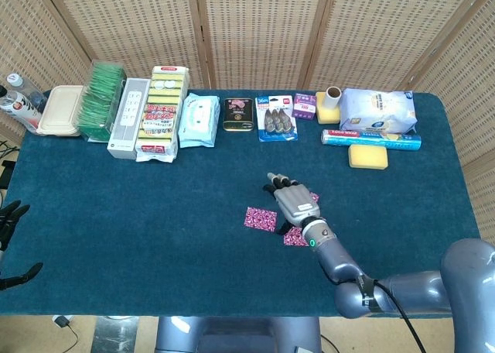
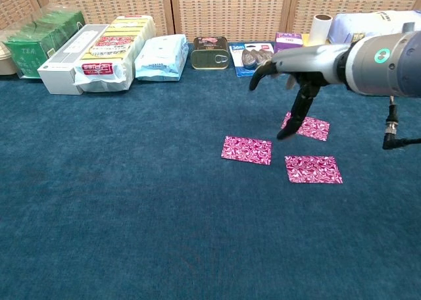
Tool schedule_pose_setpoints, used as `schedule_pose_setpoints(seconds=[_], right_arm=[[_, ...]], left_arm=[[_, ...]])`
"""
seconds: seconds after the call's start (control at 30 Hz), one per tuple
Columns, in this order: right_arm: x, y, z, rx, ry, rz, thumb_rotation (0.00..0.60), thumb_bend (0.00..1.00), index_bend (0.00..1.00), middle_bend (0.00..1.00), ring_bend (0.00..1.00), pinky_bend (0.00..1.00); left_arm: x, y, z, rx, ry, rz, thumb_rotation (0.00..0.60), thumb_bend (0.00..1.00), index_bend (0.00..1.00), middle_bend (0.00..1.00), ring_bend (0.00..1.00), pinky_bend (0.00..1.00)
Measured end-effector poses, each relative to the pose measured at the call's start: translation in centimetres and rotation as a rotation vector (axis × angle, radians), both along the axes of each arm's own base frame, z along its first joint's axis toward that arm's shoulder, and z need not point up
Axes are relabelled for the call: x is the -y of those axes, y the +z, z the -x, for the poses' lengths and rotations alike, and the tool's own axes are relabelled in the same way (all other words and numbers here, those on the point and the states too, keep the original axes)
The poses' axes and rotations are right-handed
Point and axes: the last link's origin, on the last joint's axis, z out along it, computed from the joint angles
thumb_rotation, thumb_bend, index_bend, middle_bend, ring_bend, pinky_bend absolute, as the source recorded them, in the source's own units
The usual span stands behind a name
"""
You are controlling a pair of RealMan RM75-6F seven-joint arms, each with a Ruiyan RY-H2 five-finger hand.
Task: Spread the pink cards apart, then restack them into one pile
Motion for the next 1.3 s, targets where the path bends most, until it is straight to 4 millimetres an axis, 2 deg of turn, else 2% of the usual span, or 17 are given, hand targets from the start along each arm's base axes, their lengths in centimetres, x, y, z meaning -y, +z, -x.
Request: schedule_pose_setpoints(seconds=[0.2, 0.4, 0.9, 1.3], right_arm=[[1.2, -0.1, 2.9, -0.042, -0.071, 0.166, 0.575, 0.06, 0.19, 0.00, 0.00, 0.12], [1.9, -1.1, 4.5, -0.098, -0.173, 0.229, 0.573, 0.07, 0.22, 0.00, 0.00, 0.11], [2.7, -3.5, 5.2, -0.148, -0.289, 0.266, 0.573, 0.07, 0.26, 0.00, 0.00, 0.10], [2.9, -5.2, 5.3, -0.135, -0.317, 0.286, 0.576, 0.09, 0.31, 0.00, 0.00, 0.10]], left_arm=[[0.0, 0.0, 0.0, 0.000, 0.002, 0.000, 0.600, 0.21, 0.00, 0.00, 0.00, 0.06], [0.0, -0.1, 0.0, -0.001, 0.003, 0.001, 0.600, 0.21, 0.00, 0.00, 0.00, 0.06], [0.0, 0.1, 0.1, 0.005, 0.007, -0.003, 0.600, 0.21, 0.00, 0.00, 0.00, 0.06], [0.0, 0.1, 0.2, 0.006, 0.009, 0.002, 0.600, 0.21, 0.00, 0.00, 0.00, 0.06]])
